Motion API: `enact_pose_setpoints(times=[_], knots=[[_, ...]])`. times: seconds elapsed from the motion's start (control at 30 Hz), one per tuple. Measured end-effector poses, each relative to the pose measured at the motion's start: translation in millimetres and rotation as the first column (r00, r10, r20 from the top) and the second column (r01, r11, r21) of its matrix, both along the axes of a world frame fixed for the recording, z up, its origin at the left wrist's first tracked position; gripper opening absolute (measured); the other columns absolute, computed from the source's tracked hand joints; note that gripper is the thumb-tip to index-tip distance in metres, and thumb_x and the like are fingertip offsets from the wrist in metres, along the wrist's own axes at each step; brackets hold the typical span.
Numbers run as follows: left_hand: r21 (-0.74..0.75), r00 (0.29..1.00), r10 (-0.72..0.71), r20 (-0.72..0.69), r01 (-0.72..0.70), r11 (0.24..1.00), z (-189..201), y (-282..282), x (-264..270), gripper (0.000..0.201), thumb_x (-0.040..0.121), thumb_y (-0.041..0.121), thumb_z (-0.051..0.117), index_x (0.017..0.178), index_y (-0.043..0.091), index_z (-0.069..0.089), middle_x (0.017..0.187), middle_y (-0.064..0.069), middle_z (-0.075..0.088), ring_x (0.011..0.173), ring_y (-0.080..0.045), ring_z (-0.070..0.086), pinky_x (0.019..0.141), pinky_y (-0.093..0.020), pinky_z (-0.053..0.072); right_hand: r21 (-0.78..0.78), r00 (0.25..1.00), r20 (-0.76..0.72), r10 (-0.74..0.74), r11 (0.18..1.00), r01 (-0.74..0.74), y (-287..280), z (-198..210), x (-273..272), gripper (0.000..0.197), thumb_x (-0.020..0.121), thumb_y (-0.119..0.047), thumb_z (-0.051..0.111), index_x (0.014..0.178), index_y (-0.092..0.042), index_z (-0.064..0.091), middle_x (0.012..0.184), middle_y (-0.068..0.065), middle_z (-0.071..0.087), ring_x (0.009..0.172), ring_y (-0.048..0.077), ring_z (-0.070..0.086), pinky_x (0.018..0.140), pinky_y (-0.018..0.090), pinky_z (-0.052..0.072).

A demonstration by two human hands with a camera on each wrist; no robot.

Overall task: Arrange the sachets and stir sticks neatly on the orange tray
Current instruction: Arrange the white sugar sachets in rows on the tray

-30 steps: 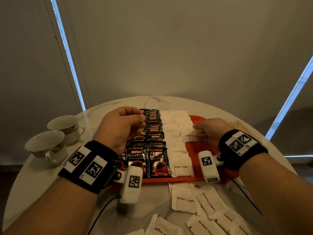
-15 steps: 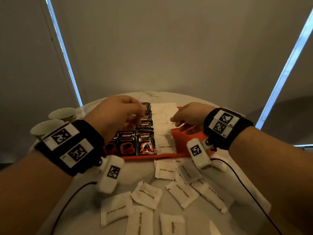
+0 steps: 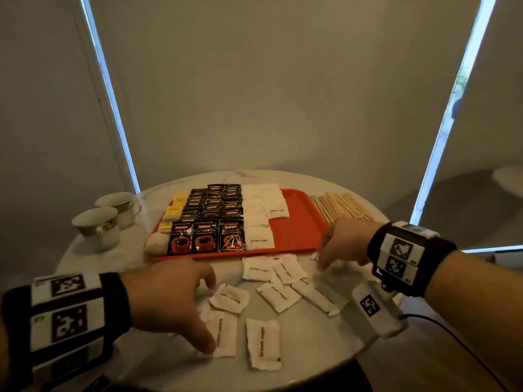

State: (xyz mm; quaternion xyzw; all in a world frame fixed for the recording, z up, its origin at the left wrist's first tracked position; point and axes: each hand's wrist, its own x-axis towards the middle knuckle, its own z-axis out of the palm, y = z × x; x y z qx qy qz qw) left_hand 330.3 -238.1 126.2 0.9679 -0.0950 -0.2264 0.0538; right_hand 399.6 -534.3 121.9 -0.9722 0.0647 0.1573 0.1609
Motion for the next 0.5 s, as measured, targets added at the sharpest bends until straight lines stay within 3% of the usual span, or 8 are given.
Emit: enact_pose_setpoints(times=[0.1,0.17,0.33,0.43,0.5], knots=[[0.051,0.999,0.0,0.039,-0.002,0.999,-9.0,-4.8,-2.6,0.083,0.061,0.06,0.092,0.132,0.046,0.051,0.128,0.019,0.053,0.112,-0.007,0.054,0.096,-0.027,0.052,-0.003,0.99,-0.098,0.099,0.995,-0.1,9.4,-1.7,-16.7,0.044,0.077,-0.039,0.085,0.117,-0.026,0.071,0.113,-0.004,0.067,0.099,0.016,0.06,0.089,0.033,0.054],[0.028,0.998,0.026,0.066,-0.027,0.999,-13.4,-5.5,0.4,0.066,0.069,0.053,0.09,0.125,0.045,0.055,0.119,0.019,0.056,0.105,-0.006,0.056,0.091,-0.027,0.053,-0.022,0.978,-0.116,0.172,0.984,-0.176,21.1,-3.0,-25.1,0.05,0.075,-0.037,0.087,0.121,-0.029,0.07,0.111,-0.007,0.065,0.097,0.014,0.058,0.09,0.033,0.054],[-0.045,0.989,0.091,0.114,-0.087,0.995,-16.4,1.4,5.8,0.035,0.084,0.041,0.083,0.109,0.041,0.06,0.11,0.017,0.059,0.097,-0.003,0.057,0.077,-0.018,0.049,-0.029,0.929,-0.141,0.342,0.937,-0.349,61.2,-3.2,-34.1,0.065,0.077,-0.021,0.085,0.135,-0.03,0.058,0.113,-0.006,0.061,0.094,0.014,0.059,0.068,0.024,0.051],[-0.096,0.983,0.161,0.092,-0.152,0.984,-13.3,3.9,1.9,0.046,0.082,0.048,0.082,0.119,0.038,0.056,0.117,0.013,0.06,0.1,-0.004,0.059,0.081,-0.021,0.054,-0.039,0.895,-0.105,0.434,0.897,-0.44,84.8,-5.9,-31.9,0.075,0.079,-0.015,0.083,0.144,-0.032,0.049,0.126,-0.002,0.061,0.101,0.017,0.063,0.07,0.024,0.056],[-0.118,0.983,0.169,0.066,-0.16,0.98,-11.2,1.3,-3.0,0.073,0.074,0.065,0.082,0.133,0.037,0.05,0.128,0.014,0.056,0.107,-0.005,0.058,0.092,-0.028,0.055,-0.053,0.879,-0.077,0.471,0.878,-0.475,95.4,-6.8,-28.7,0.08,0.078,-0.018,0.085,0.146,-0.033,0.046,0.13,-0.002,0.06,0.104,0.017,0.062,0.079,0.028,0.058]])
